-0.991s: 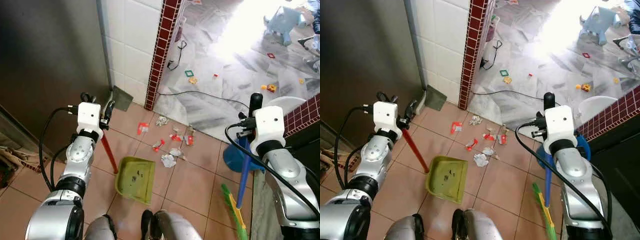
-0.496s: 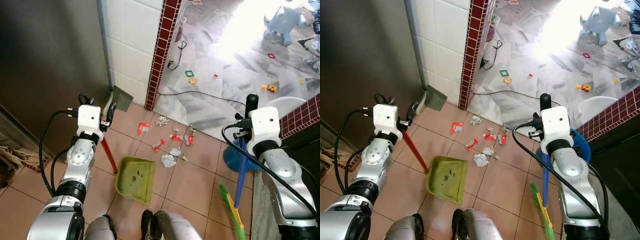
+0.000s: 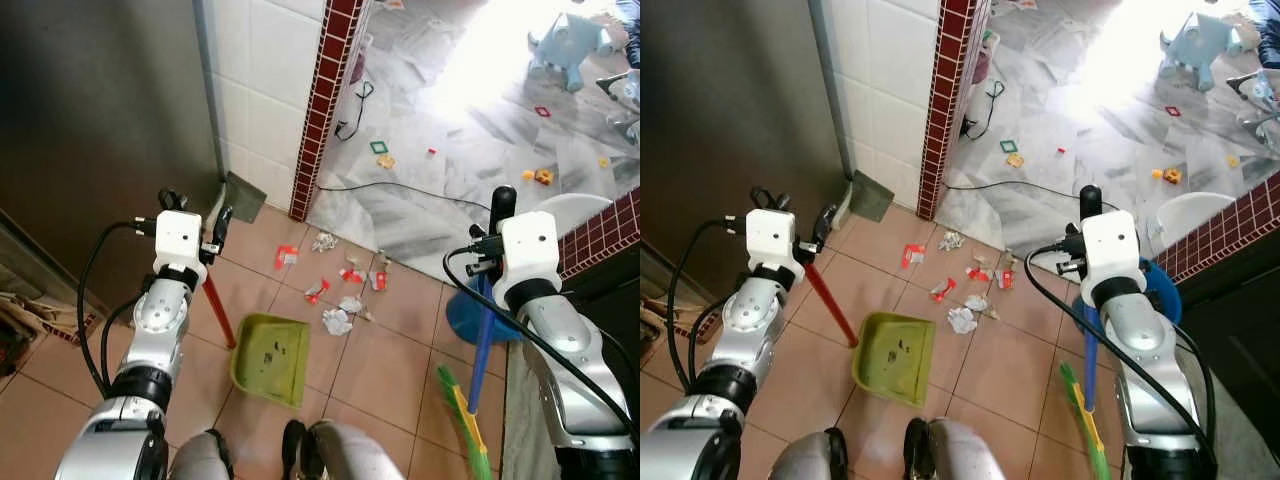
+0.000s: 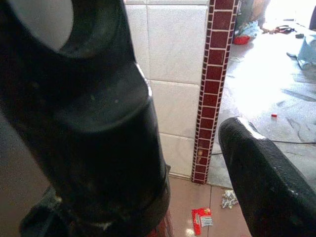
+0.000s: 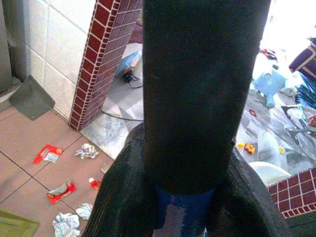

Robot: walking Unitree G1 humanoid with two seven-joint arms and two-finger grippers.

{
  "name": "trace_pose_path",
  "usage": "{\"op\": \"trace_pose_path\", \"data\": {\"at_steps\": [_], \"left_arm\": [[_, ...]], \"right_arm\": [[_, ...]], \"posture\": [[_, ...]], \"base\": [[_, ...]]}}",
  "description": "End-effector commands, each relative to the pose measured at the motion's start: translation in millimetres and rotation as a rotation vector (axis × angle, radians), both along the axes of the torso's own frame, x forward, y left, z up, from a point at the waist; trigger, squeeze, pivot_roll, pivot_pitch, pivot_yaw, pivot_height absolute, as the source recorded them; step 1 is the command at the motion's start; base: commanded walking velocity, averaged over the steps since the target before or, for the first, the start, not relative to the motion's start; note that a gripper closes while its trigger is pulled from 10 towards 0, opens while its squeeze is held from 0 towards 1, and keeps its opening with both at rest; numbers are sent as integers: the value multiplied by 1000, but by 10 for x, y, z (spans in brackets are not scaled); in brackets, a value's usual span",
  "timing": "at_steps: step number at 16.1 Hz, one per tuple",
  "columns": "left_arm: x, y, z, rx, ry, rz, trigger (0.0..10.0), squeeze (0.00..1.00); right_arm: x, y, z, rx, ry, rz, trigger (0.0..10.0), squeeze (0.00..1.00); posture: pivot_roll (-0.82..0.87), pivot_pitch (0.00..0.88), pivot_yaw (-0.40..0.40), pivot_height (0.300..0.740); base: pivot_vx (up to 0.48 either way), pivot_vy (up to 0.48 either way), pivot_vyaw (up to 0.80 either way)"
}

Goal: Sweep floor

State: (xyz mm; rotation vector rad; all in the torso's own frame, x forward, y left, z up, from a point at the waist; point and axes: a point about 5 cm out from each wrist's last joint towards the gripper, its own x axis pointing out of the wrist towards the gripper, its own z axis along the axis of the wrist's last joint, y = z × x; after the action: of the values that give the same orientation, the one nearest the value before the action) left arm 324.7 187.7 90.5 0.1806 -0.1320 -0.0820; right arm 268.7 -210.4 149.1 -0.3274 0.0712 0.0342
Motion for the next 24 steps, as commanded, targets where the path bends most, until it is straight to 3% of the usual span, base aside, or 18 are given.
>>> {"op": "trace_pose_path", "data": {"at_steps": [1,8,9,10,13,14,20,22,24], "left_arm": [[-28,-58,-22,7,4,-16,10000,0],[-191,-31,-101,0,8,18,10000,0],[-190,-32,-98,-3,8,21,10000,537],[-184,-41,-94,-6,10,19,10000,1000],[-163,-51,-72,6,10,22,10000,1000],[-172,-51,-72,10,10,25,10000,0],[-289,-23,-14,-23,-40,112,10000,0],[-317,-62,24,84,-69,74,10000,0],[-314,-54,-16,0,-34,109,10000,0]], "right_arm": [[1,-41,25,-34,-19,-25,10000,0],[2,-21,-7,-25,-11,-18,10000,0],[5,-15,-9,-24,-11,-15,10000,0],[8,-16,-9,-25,-11,-13,10000,0],[12,-21,-7,-27,-12,-12,10000,0],[12,-23,-8,-28,-12,-13,10000,0],[11,-18,-32,-25,-6,-9,10000,0],[18,-5,-30,-23,-8,-4,10000,0],[20,-18,-34,-25,-7,-4,10000,0]], "posture": [[-293,159,-187,740],[-285,161,-186,740],[-285,161,-187,740],[-285,161,-189,740],[-287,161,-188,740],[-287,161,-188,740],[-275,161,-185,740],[-275,161,-185,740],[-277,157,-185,740]], "base": [[0,0,0],[0,0,0],[0,0,0],[0,0,0],[0,0,0],[0,0,0],[0,0,0],[0,0,0],[0,0,0]]}}
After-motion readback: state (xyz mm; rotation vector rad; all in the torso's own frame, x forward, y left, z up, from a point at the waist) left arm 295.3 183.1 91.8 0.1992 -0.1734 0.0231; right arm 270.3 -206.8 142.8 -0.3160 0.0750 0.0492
